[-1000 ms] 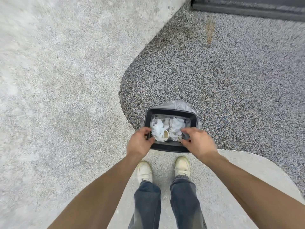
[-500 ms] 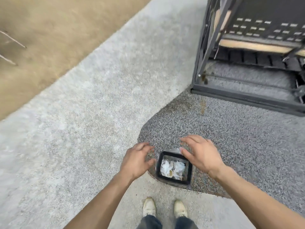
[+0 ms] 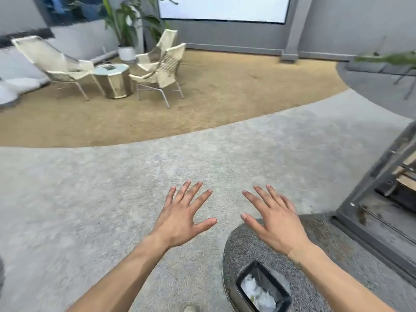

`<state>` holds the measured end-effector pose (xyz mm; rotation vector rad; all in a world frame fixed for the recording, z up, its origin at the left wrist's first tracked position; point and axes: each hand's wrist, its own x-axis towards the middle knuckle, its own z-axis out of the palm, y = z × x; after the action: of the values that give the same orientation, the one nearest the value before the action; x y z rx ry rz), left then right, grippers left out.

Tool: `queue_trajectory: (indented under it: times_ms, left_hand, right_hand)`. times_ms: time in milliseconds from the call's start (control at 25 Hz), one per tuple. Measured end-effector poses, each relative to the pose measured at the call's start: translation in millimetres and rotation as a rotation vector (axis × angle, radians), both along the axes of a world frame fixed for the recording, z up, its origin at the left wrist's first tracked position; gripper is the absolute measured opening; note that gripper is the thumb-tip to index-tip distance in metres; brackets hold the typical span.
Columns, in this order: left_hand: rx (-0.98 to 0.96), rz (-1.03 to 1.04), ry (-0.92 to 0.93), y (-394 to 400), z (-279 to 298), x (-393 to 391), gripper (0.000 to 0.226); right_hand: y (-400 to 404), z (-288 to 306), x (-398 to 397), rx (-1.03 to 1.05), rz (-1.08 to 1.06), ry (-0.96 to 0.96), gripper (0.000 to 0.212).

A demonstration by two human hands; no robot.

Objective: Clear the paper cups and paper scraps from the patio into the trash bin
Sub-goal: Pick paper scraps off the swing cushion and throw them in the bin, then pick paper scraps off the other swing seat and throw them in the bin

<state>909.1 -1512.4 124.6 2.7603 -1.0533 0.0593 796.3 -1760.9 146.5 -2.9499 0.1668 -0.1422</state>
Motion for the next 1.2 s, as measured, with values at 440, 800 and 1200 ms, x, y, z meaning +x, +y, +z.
queue_trajectory:
  times_ms: [440, 800, 1200]
  left_hand:
    - [-0.072, 0.723, -0.091, 260.6, 24.4, -80.7, 0.078]
    - [0.009, 1.174, -0.14, 468.8, 26.7, -154.6, 0.08]
    - [-0.032, 1.531, -0.183, 612.4, 27.1, -209.3, 0.08]
  right_hand:
    - [236.0, 29.2, 100.7, -0.021, 0.672, 0.003, 0.068]
    - [495.4, 38.0, 151.3, -0.039, 1.114, -0.022, 0.07]
    - [691.9, 31.9, 157.5, -0.027, 1.379, 0.013, 0.07]
